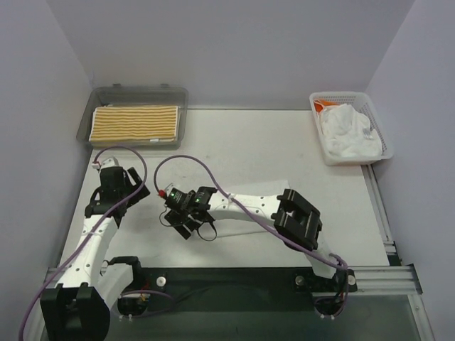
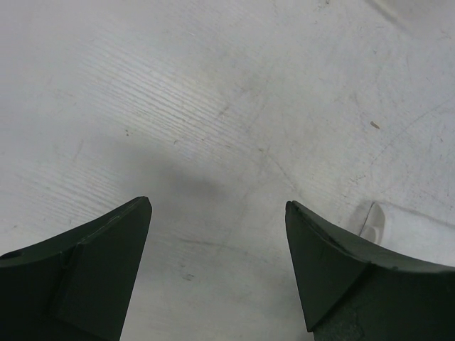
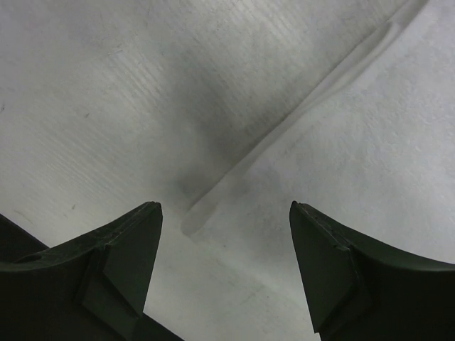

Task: Fold and stack the towels
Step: Neatly place the folded towel into the bin

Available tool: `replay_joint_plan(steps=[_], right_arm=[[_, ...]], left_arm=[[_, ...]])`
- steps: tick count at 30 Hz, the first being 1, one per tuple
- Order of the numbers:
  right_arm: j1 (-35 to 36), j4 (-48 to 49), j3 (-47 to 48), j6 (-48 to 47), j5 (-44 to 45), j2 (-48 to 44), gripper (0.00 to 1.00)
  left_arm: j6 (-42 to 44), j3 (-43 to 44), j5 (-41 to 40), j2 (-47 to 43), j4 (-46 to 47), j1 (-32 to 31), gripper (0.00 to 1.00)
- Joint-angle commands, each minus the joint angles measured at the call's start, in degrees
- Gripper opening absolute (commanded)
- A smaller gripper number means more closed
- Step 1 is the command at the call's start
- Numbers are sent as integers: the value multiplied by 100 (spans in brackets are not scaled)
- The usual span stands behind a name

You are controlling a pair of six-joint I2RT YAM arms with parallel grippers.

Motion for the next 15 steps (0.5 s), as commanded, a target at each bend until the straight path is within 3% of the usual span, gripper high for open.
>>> replay_joint_plan(steps=[1, 7, 10, 15], right_arm=[[59, -491, 422, -12, 306, 267, 73], [86, -965, 467, 155, 807, 803, 71], [68, -1150, 519, 190, 834, 1058, 65], [42, -1195, 537, 146, 763, 1190, 29]], left_arm=[[67, 55, 36, 25, 112, 159, 88], [67, 46, 116, 33, 130, 177, 88], [67, -32, 326, 16, 252, 168, 88], [23, -120, 1011, 95, 586, 177, 89]])
